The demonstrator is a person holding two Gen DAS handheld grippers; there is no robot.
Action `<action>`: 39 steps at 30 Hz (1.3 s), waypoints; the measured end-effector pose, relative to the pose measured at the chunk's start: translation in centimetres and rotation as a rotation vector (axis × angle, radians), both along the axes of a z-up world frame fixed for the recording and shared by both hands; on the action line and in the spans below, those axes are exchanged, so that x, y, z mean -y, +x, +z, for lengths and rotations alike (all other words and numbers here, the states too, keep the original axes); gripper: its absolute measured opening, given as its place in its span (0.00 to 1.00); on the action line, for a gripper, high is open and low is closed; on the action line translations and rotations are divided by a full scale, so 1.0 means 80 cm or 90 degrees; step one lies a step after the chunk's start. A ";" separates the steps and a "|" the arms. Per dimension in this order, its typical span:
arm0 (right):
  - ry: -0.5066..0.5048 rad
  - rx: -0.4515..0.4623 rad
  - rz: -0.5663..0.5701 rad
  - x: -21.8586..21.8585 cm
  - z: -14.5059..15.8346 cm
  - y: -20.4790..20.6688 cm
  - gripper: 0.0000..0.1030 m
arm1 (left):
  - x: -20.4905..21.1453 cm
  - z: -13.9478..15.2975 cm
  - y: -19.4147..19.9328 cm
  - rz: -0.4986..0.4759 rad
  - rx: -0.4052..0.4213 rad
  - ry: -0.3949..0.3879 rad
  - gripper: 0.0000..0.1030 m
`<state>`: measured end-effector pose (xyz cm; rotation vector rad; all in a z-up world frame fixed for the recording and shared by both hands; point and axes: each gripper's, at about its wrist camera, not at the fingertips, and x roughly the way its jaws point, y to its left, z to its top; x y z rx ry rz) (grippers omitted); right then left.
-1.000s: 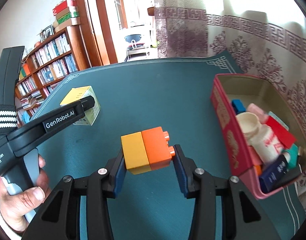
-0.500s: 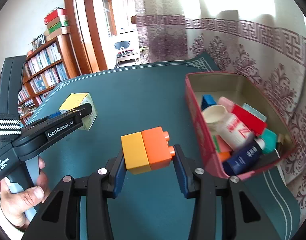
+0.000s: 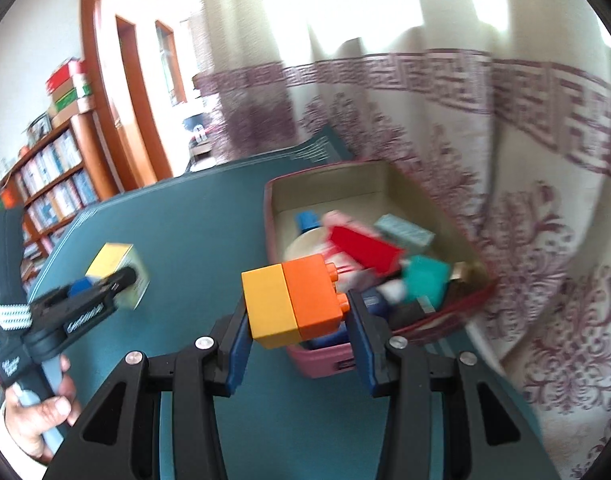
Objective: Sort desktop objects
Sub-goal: 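Carry the medicine box and orange brick into the red box and release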
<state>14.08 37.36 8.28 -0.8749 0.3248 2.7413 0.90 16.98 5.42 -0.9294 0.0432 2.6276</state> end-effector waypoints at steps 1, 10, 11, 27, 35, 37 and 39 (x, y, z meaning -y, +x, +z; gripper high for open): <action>-0.001 -0.001 -0.008 -0.006 0.000 0.001 0.47 | -0.002 0.000 0.002 -0.005 0.002 0.000 0.50; 0.029 0.024 -0.065 -0.049 -0.014 -0.008 0.47 | -0.013 -0.001 0.016 -0.026 0.004 -0.005 0.50; 0.031 0.029 -0.069 -0.053 -0.016 -0.010 0.47 | -0.013 -0.001 0.016 -0.031 0.009 0.000 0.50; 0.026 0.059 -0.057 -0.079 -0.034 -0.041 0.47 | -0.009 -0.005 0.016 -0.044 0.050 0.015 0.50; 0.080 0.023 -0.052 -0.068 -0.019 -0.004 0.51 | -0.038 0.012 0.029 -0.086 0.043 0.009 0.50; 0.083 0.022 -0.044 -0.069 -0.019 0.001 0.51 | -0.049 0.014 0.031 -0.100 0.051 0.013 0.50; 0.077 0.022 -0.037 -0.071 -0.019 0.005 0.51 | -0.061 0.018 0.033 -0.115 0.057 0.017 0.50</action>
